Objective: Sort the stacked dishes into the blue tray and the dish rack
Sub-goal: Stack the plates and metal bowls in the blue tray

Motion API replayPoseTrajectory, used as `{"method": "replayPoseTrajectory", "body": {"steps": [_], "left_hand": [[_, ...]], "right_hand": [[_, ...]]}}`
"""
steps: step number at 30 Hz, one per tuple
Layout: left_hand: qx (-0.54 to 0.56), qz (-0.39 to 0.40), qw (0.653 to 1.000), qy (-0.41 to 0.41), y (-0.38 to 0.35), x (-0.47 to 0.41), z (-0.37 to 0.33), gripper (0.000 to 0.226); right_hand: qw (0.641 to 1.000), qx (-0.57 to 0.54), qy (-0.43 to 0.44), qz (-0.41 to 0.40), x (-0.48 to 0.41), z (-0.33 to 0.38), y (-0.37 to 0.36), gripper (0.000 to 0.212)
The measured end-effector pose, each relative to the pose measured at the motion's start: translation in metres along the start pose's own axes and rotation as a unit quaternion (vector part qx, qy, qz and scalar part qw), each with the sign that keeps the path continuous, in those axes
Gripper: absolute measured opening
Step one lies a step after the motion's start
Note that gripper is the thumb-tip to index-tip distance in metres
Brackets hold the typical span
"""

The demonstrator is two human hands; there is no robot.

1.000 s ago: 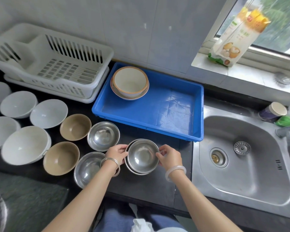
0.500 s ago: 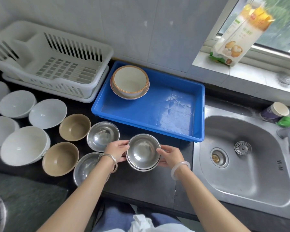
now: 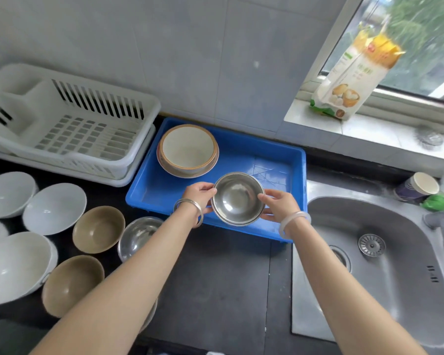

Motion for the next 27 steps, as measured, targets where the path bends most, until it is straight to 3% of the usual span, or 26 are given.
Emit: {"method": "replayPoseTrajectory", "body": {"steps": [12,17,22,27], "left_hand": [[-0.066,-0.054,0.996,0.023,-0.026,-0.092,0.01,0.027],[0.012,-0.05,0.998,0.02,-0.03,-0.101,0.007,0.026],[0.105,-0.058,0.99,0.078,-0.027,-0.101,0.026,0.008],[0.168,-0.062,0.983,0.049,-0.034,-0.106,0.02,0.016]], "right_hand": [[0.998,0.023,-0.043,-0.028,-0.077,-0.026,0.003,0.026],[0.997,-0.026,-0.052,-0.041,-0.086,-0.032,0.003,0.03],[0.986,-0.15,-0.07,-0.019,-0.079,-0.047,-0.007,0.031],[0.974,-0.211,-0.062,-0.061,-0.087,-0.047,-0.01,0.034]]}}
Point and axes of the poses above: each hand's wrist, its own x-axis away from the middle knuckle, its own y-axis out of the back of the hand, z = x × y, the point moved 8 cm from there along -x, towards the middle knuckle, and after that the axes turned 8 degrees about y, right-handed, at the moved point
